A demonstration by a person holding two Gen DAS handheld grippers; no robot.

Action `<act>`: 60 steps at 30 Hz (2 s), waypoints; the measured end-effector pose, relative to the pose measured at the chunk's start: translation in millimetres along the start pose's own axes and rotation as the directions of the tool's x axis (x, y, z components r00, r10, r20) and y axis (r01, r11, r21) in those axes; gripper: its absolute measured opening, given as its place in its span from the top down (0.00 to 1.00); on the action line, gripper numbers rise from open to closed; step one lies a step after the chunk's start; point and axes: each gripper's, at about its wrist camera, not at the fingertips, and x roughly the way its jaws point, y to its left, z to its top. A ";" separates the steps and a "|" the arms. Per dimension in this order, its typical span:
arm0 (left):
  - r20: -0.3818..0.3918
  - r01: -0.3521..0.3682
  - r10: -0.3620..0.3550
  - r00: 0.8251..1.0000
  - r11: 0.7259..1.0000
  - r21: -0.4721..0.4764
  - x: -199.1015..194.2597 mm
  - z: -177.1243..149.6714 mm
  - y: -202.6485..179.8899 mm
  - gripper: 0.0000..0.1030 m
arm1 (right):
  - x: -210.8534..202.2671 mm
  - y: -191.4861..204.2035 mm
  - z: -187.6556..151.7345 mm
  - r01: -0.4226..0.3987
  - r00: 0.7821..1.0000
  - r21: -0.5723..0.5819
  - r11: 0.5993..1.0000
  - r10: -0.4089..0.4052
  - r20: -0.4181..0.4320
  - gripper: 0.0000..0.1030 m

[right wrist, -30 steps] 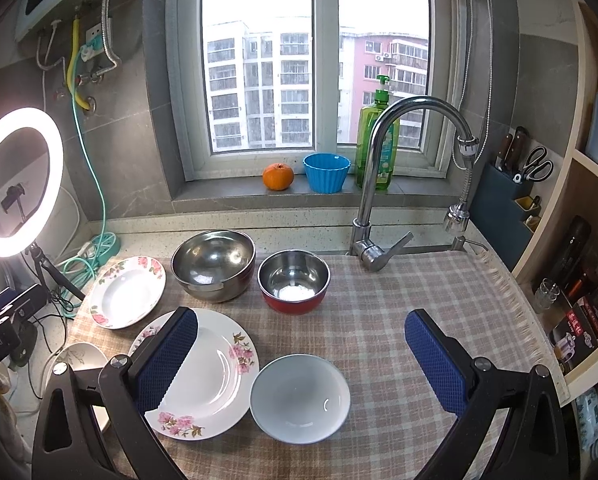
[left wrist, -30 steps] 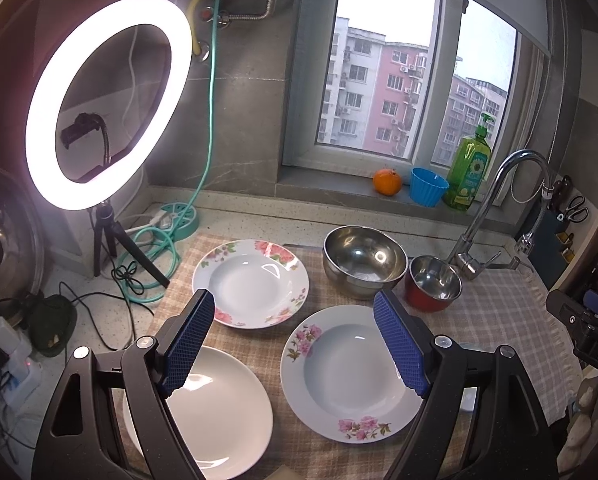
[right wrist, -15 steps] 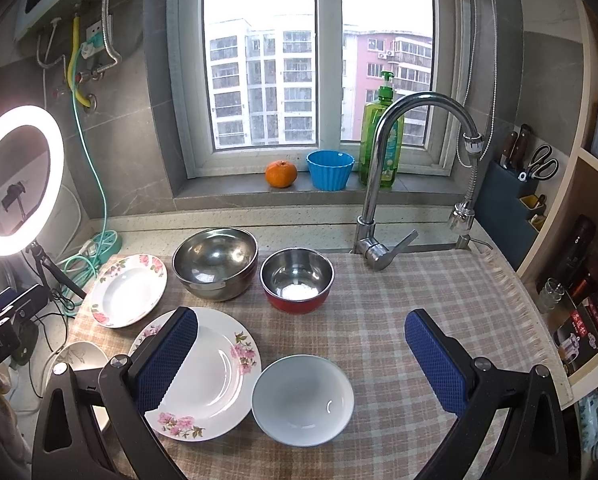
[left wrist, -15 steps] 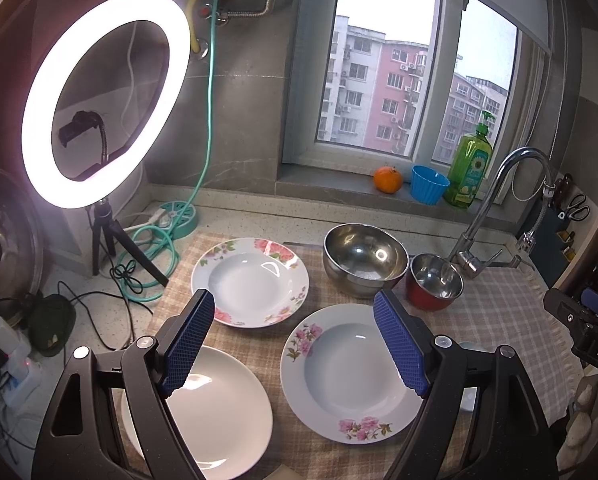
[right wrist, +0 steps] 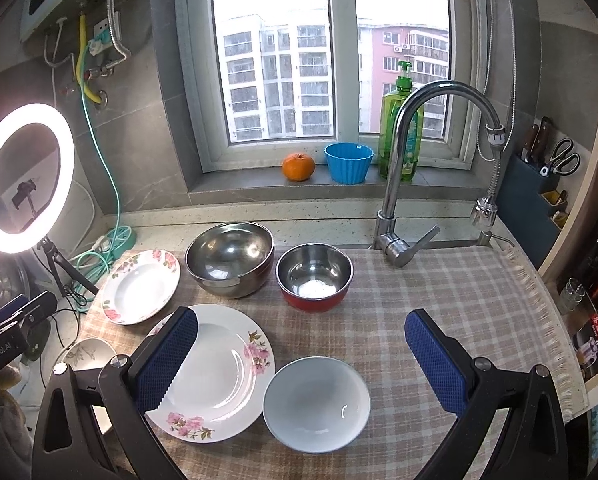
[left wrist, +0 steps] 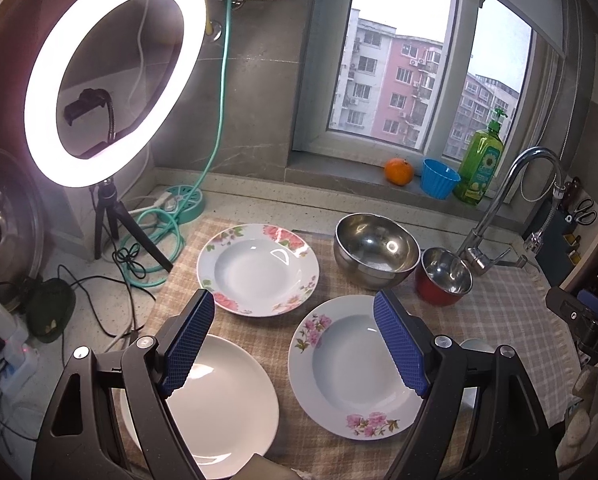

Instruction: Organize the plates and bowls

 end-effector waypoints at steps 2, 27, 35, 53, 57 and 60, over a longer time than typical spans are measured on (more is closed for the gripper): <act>-0.009 0.001 -0.001 1.000 1.000 -0.006 1.5 -0.7 1.7 0.20 | 1.9 1.4 -1.6 -0.012 1.000 -0.010 1.000 0.012 -0.008 0.00; -0.205 0.050 -0.066 0.977 0.995 -0.081 31.2 -34.4 16.1 0.46 | 52.0 4.8 9.1 -0.194 0.968 -0.050 0.980 0.183 -0.172 0.02; -0.283 0.085 -0.124 0.951 0.986 -0.145 41.5 -53.2 15.5 0.63 | 98.2 10.0 6.8 -0.275 0.915 -0.065 0.959 0.240 -0.325 0.41; -0.320 0.050 -0.172 0.932 0.933 -0.356 37.6 -103.3 5.8 0.79 | 184.7 32.3 13.7 -0.419 0.775 -0.120 0.900 0.285 -0.563 0.76; -0.315 0.025 -0.165 0.935 0.914 -0.406 36.4 -114.8 3.2 0.80 | 196.1 34.9 12.2 -0.434 0.756 -0.134 0.891 0.279 -0.591 0.77; -0.316 0.017 -0.175 0.932 0.895 -0.446 39.2 -123.7 1.1 0.80 | 203.7 36.9 10.8 -0.442 0.745 -0.143 0.885 0.274 -0.609 0.79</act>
